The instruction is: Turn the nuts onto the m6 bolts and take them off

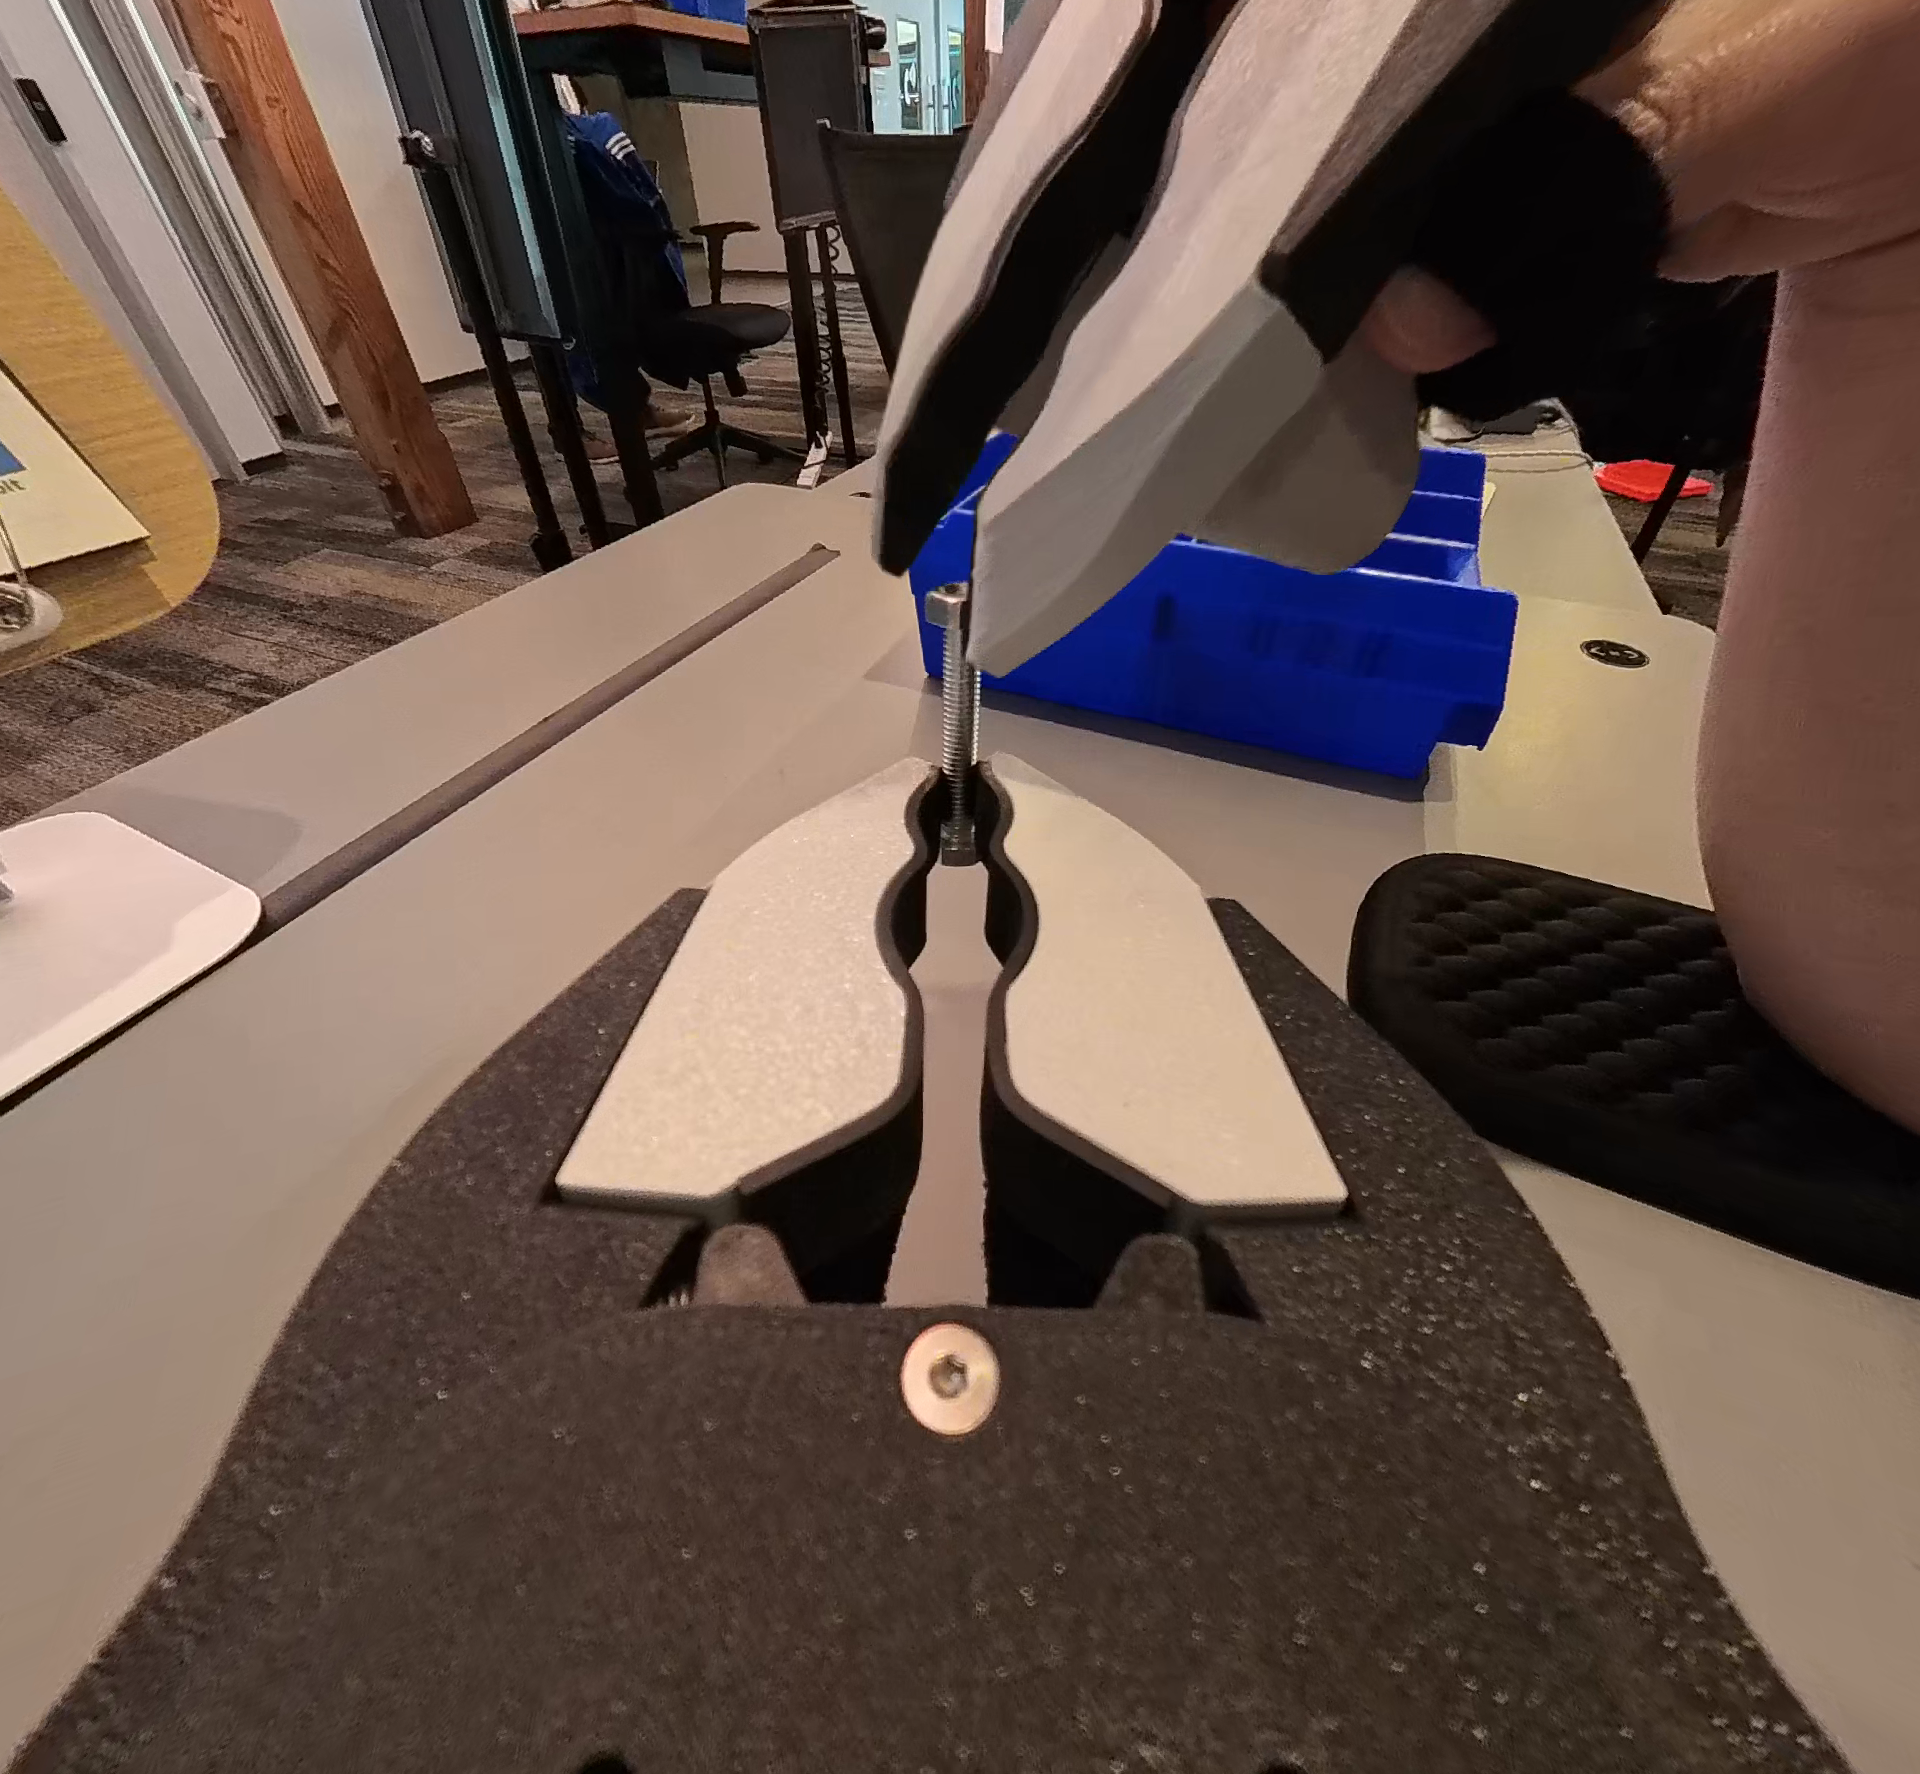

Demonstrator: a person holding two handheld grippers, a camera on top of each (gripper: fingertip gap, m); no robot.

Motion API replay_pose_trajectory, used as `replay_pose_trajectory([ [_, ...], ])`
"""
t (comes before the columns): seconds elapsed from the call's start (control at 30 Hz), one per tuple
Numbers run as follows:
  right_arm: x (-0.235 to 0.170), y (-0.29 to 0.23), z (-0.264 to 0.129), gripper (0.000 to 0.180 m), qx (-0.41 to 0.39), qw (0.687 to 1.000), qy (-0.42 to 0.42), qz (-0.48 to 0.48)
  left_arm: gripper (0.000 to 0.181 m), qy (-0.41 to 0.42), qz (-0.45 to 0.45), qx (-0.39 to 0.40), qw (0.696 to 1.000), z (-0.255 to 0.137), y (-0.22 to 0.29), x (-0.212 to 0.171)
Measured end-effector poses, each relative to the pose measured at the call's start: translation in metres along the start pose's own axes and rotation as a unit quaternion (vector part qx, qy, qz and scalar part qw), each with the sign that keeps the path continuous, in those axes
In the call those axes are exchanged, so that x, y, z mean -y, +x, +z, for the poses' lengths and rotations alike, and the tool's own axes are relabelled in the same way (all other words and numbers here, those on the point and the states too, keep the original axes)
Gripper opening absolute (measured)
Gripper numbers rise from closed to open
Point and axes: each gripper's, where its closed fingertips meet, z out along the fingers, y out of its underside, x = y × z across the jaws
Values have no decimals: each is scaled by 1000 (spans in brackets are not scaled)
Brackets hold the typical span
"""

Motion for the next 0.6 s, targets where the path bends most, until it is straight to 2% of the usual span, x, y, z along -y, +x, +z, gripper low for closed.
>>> replay_pose_trajectory([
  [0.17, 0, -12, 0, 10, 41, 999, -1, -16, 5, -1, -3, -3, 1000, 0, 0, 0],
  [0.4, 0, -17, -7, 10, 102, 993, 23, -56, 5, -3, -2, -34, 999, -3, 6, 5],
  [0.6, -5, -25, -16, 10, 150, 975, 52, -157, 5, -6, -20, -104, 994, -6, 21, 9],
])
